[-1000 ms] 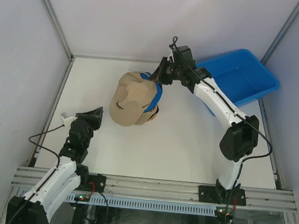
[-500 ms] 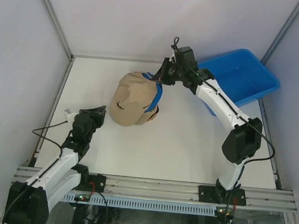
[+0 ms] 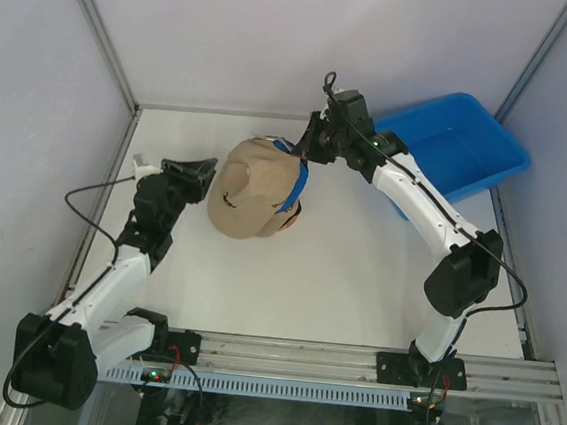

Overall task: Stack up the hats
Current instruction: Stack the hat on the hat.

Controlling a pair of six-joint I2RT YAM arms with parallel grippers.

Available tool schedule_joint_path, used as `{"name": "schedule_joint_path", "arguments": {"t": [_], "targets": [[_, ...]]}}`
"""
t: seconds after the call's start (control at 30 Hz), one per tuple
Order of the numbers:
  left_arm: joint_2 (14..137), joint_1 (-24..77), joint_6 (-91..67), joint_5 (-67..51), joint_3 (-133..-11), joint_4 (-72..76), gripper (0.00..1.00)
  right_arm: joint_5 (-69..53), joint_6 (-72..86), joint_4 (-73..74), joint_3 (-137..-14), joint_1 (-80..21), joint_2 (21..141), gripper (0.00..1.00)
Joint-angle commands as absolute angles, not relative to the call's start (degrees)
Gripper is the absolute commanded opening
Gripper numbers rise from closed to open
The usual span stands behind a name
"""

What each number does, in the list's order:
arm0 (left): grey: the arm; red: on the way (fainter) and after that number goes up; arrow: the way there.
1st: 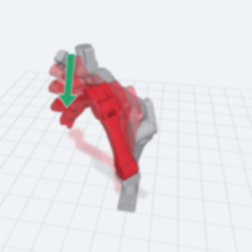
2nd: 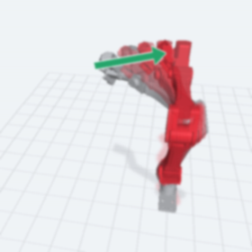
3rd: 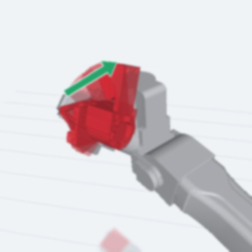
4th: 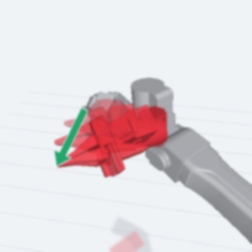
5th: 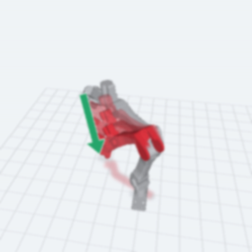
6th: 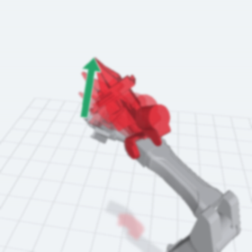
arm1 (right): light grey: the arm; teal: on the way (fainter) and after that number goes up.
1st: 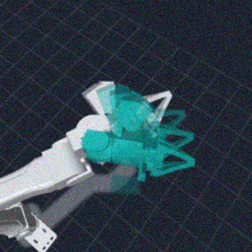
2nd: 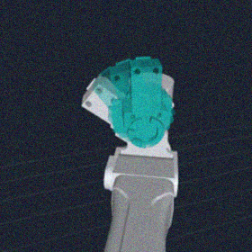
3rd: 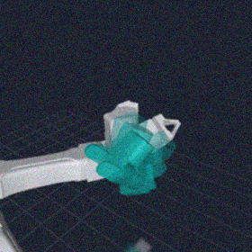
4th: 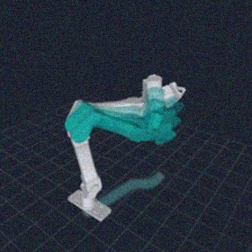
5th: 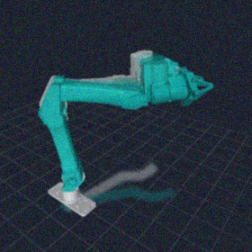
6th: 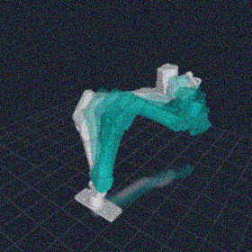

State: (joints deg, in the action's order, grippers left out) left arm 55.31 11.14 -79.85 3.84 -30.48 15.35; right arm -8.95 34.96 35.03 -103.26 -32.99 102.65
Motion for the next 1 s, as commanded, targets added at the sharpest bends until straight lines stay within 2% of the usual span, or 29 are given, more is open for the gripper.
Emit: {"name": "schedule_joint_path", "arguments": {"t": [0.0,0.3,0.53,0.6,0.8,0.97], "targets": [[59.35,11.34,-74.2,-4.14,-40.26,17.42,0.43,-4.94,32.17,35.57,-104.81,-33.83,99.93,0.0],[70.26,11.34,-72.08,-16.21,-51.08,13.52,0.44,-3.95,32.17,34.14,-102.2,-34.18,98.52,0.0],[74.63,11.77,-71.53,-19.04,-55.13,12.72,0.42,-3.87,31.24,33.65,-101.64,-34.53,98.69,0.03],[75.63,11.76,-71.16,-19.71,-56.7,12.25,0.38,-3.7,30.81,33.66,-102.05,-34.55,98.88,0.06],[77.65,11.77,-70.75,-20.52,-59.42,11.76,0.14,-1.8,28.38,34.25,-105.74,-34.36,99.81,0.16],[79.19,11.72,-70.79,-21.49,-60.52,11.78,0.09,-0.9,25.97,34.43,-109.81,-34.28,101.46,0.21]]}}
